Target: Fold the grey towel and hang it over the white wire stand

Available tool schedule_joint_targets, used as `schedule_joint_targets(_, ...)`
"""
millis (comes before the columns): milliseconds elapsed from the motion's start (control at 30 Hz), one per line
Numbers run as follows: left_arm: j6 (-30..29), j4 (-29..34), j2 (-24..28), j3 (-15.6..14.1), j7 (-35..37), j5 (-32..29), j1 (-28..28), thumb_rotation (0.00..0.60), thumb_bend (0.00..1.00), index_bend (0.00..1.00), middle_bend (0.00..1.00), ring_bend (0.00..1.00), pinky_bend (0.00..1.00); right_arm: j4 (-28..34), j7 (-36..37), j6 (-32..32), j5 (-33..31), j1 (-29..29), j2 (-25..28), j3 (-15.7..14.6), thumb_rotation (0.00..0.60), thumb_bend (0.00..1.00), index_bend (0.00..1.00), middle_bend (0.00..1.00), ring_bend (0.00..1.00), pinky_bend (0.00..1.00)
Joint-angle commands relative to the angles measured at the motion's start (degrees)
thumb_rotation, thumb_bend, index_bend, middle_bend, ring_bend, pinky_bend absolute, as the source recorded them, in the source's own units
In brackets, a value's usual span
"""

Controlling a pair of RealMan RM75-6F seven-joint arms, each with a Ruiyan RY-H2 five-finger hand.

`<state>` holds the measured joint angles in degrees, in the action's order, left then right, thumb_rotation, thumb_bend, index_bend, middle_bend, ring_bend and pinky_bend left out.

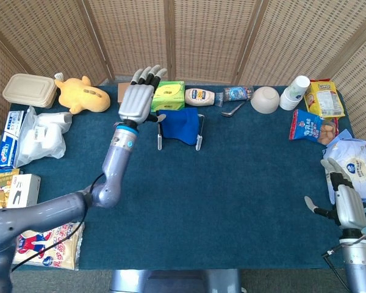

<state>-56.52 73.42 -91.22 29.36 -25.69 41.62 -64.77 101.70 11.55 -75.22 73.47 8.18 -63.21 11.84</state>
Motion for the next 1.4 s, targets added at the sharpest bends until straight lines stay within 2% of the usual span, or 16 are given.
schedule_joint_targets(33, -3.14, 14.46, 9.74, -2.79, 0.82, -0.98, 8.24, 0.600, 0.18, 0.09, 0.00, 0.00, 0.00, -0.56, 0.44, 1.65, 0.05, 1.42, 0.81, 0.67, 0.600, 0.27, 0.02, 0.04, 0.00, 0.00)
schedule_joint_targets(133, -3.79, 22.35, 14.99, -4.61, 3.03, -0.83, 12.89, 0.600, 0.19, 0.10, 0.00, 0.00, 0.00, -1.02, 1.21, 3.55, 0.23, 2.93, 1.17, 1.10, 0.600, 0.28, 0.03, 0.04, 0.00, 0.00)
schedule_joint_targets(300, -3.93, 30.70, 21.62, -7.72, 7.69, -0.36, 19.43, 0.600, 0.20, 0.13, 0.00, 0.00, 0.00, -1.40, 1.34, 5.82, 0.70, 5.10, 1.34, 1.48, 0.600, 0.30, 0.03, 0.04, 0.00, 0.00)
schedule_joint_targets(567, -9.50, 38.77, 27.96, -13.79, 15.98, 9.36, 30.28, 0.600, 0.20, 0.17, 0.05, 0.00, 0.00, -1.31, -0.13, 9.51, 1.00, 8.84, 1.30, 1.80, 0.600, 0.41, 0.04, 0.04, 0.00, 0.00)
schedule_joint_targets(633, -12.29, 41.11, 29.95, -16.31, 17.24, 13.66, 33.84, 0.600, 0.20, 0.19, 0.06, 0.00, 0.00, -1.14, -0.95, 10.16, 0.63, 9.69, 0.94, 1.88, 0.600, 0.42, 0.05, 0.04, 0.00, 0.00)
schedule_joint_targets(733, -15.21, 42.56, 31.14, -18.58, 18.22, 18.19, 36.96, 0.600, 0.20, 0.21, 0.07, 0.00, 0.00, -0.91, -2.23, 10.18, -0.06, 10.18, 0.48, 1.87, 0.600, 0.41, 0.05, 0.04, 0.00, 0.00)
schedule_joint_targets(933, -24.59, 44.86, 32.72, -24.97, 18.91, 26.96, 46.08, 0.600, 0.20, 0.22, 0.08, 0.00, 0.00, 0.61, -8.26, 8.94, -2.78, 10.47, -1.16, 1.08, 0.600, 0.39, 0.05, 0.04, 0.00, 0.00)
schedule_joint_targets(1167, -31.48, 43.96, 32.36, -30.08, 19.19, 32.65, 53.58, 0.600, 0.20, 0.23, 0.09, 0.00, 0.00, 1.62, -11.82, 7.38, -4.99, 9.94, -2.71, 0.06, 0.600, 0.39, 0.06, 0.04, 0.00, 0.00)
schedule_joint_targets(1233, -33.09, 43.69, 32.38, -31.28, 19.33, 33.98, 55.59, 0.600, 0.20, 0.23, 0.09, 0.00, 0.00, 1.86, -12.65, 6.57, -5.32, 9.53, -3.14, -0.36, 0.600, 0.39, 0.06, 0.04, 0.00, 0.00)
schedule_joint_targets(1400, -35.78, 42.98, 31.79, -32.18, 19.93, 35.73, 58.70, 0.600, 0.20, 0.24, 0.10, 0.00, 0.00, 2.36, -14.61, 5.01, -5.73, 8.63, -3.35, -1.27, 0.600, 0.39, 0.07, 0.05, 0.00, 0.00)
